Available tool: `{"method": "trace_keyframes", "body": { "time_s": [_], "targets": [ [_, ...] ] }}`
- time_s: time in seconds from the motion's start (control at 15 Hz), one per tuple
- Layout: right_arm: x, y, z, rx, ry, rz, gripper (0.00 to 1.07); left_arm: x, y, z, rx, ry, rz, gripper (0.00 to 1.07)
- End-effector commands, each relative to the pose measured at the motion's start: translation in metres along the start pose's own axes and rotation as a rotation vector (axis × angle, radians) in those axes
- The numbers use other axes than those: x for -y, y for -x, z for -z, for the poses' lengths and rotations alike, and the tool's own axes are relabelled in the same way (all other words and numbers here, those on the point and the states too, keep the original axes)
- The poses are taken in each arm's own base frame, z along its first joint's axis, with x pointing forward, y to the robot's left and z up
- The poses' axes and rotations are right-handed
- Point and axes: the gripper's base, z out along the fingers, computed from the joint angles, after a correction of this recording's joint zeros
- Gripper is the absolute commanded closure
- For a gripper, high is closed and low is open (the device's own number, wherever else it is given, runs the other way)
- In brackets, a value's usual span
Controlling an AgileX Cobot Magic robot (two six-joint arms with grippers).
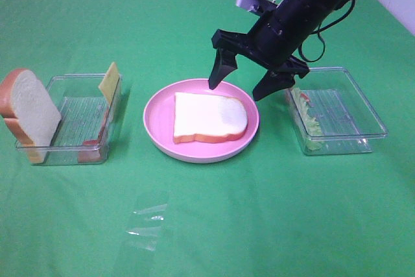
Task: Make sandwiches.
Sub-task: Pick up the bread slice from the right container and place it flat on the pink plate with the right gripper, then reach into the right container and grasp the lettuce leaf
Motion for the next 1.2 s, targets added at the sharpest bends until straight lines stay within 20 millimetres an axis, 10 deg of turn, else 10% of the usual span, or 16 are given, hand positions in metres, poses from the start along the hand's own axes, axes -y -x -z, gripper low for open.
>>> {"method": "trace_keyframes", "body": {
  "time_s": [0.07,0.47,1.2],
  "targets": [
    [0.001,-0.008,0.025,-0.023,-0.101,0.029,0.22,0.001,0.000,0.002,0.023,-0.008,0.006,0.09],
    [0.005,-0.017,0.071,0.024,-0.316,0.091,0.22,0.001,0.000,0.002,0.023,-0.008,0.006,0.09],
    [0.039,-0.008,0.010,-0.113,-0.433,0.075,0.26,0.001,0.000,0.002,0.023,-0.008,0.006,0.09]
  ]
}}
